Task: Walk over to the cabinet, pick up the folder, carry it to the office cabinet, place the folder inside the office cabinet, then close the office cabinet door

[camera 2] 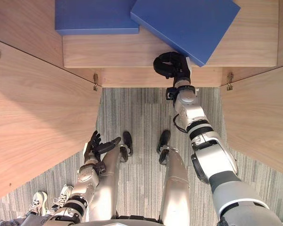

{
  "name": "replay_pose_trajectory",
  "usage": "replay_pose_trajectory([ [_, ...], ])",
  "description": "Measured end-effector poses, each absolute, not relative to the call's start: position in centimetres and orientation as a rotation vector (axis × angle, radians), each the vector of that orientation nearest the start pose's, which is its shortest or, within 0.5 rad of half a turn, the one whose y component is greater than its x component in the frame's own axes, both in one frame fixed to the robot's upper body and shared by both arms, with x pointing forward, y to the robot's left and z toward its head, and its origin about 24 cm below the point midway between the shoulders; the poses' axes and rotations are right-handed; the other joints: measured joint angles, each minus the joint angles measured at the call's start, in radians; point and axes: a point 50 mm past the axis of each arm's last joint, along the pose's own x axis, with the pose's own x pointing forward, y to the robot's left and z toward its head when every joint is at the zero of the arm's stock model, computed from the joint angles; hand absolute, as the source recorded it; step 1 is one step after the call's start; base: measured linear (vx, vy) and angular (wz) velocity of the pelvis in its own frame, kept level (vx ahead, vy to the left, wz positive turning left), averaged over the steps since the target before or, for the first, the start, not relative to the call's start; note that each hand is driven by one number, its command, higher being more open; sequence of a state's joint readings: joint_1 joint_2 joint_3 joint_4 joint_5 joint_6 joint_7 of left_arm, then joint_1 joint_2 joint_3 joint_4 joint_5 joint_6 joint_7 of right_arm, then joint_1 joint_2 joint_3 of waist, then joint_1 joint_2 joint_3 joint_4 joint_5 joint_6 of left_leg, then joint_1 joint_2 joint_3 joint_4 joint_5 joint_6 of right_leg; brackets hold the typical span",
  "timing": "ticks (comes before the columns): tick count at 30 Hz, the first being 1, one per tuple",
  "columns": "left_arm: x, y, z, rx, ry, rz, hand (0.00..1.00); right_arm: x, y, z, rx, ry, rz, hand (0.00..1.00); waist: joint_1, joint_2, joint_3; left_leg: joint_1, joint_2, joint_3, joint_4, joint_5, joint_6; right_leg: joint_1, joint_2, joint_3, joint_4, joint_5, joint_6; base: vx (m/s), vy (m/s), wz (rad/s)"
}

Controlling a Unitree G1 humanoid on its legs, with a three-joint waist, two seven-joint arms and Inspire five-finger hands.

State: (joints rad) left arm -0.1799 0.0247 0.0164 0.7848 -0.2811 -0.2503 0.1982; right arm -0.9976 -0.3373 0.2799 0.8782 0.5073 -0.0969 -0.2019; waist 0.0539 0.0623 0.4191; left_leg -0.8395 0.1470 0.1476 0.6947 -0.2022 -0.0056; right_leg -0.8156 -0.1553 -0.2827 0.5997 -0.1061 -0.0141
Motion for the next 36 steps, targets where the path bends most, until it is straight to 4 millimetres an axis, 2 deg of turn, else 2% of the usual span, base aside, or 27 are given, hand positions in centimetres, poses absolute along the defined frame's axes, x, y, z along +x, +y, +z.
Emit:
replay_pose_trajectory([
  [5, 25.2, 16.6, -6.0, -0.207, 0.349, 0.313, 1.0, 41.5, -15.3, 19.6, -0.1, -0.197, -0.091, 0.0, -0.012, 0.0, -0.006, -0.05, -0.021, -0.017, -0.04, 0.05, -0.005, -0.048, -0.019, -0.025, -0.008, 0.021, -0.015, -0.1, -0.038, 0.17],
  [10, 25.3, 16.6, -5.4, -0.216, 0.315, 0.326, 1.0, 41.8, -16.3, 21.7, -0.101, -0.232, -0.154, 0.0, -0.012, 0.0, -0.006, -0.093, -0.014, -0.007, -0.085, 0.103, -0.007, -0.087, -0.042, -0.066, -0.008, 0.022, -0.018, -0.13, -0.049, 0.32],
  [14, 25.4, 16.4, -5.0, -0.229, 0.295, 0.32, 1.0, 41.8, -17.8, 22.9, -0.007, -0.234, -0.176, 0.0, 0.005, 0.001, -0.005, -0.109, -0.002, 0.003, -0.111, 0.138, -0.012, -0.102, -0.048, -0.089, -0.013, 0.022, -0.018, -0.1, -0.04, 0.14],
  [18, 25.3, 16.5, -5.0, -0.232, 0.294, 0.324, 1.0, 41.7, -18.1, 24.3, 0.074, -0.271, -0.164, 0.0, 0.008, 0.0, -0.005, -0.11, 0.011, 0.009, -0.119, 0.156, -0.014, -0.102, -0.041, -0.099, -0.024, 0.031, -0.021, -0.05, -0.028, -0.04],
  [23, 25.2, 17.0, -5.2, -0.234, 0.302, 0.342, 1.0, 39.8, -16.9, 26.2, 0.165, -0.441, -0.06, 0.0, -0.001, -0.001, -0.001, -0.099, 0.033, 0.016, -0.086, 0.151, -0.013, -0.088, -0.025, -0.097, -0.022, 0.052, -0.039, 0.03, -0.018, -0.12],
  [26, 25.0, 17.0, -5.5, -0.232, 0.321, 0.34, 1.0, 38.7, -16.4, 26.0, 0.219, -0.513, -0.027, 0.0, -0.003, -0.002, 0.0, -0.067, 0.038, 0.025, -0.081, 0.131, -0.014, -0.059, -0.02, -0.086, -0.019, 0.045, -0.043, 0.07, -0.005, -0.08],
  [29, 24.9, 17.0, -5.8, -0.23, 0.335, 0.338, 1.0, 38.4, -15.9, 25.6, 0.248, -0.527, -0.029, 0.0, -0.004, -0.003, 0.0, -0.052, 0.038, 0.039, -0.075, 0.113, -0.013, -0.056, -0.021, -0.069, -0.012, 0.037, -0.039, 0.04, 0.008, -0.13],
  [33, 24.9, 17.2, -5.8, -0.233, 0.334, 0.348, 1.0, 38.7, -15.5, 25.3, 0.272, -0.513, -0.061, 0.0, -0.007, -0.004, 0.001, -0.05, 0.038, 0.043, -0.07, 0.103, -0.013, -0.056, -0.021, -0.064, -0.013, 0.033, -0.035, 0.01, 0.006, -0.02],
  [36, 24.9, 17.2, -5.7, -0.241, 0.332, 0.358, 1.0, 39.9, -15.3, 25.4, 0.214, -0.455, -0.112, 0.0, -0.006, -0.004, 0.001, -0.049, 0.038, 0.046, -0.071, 0.102, -0.012, -0.055, -0.02, -0.062, -0.015, 0.033, -0.035, 0.01, 0.001, -0.01],
])
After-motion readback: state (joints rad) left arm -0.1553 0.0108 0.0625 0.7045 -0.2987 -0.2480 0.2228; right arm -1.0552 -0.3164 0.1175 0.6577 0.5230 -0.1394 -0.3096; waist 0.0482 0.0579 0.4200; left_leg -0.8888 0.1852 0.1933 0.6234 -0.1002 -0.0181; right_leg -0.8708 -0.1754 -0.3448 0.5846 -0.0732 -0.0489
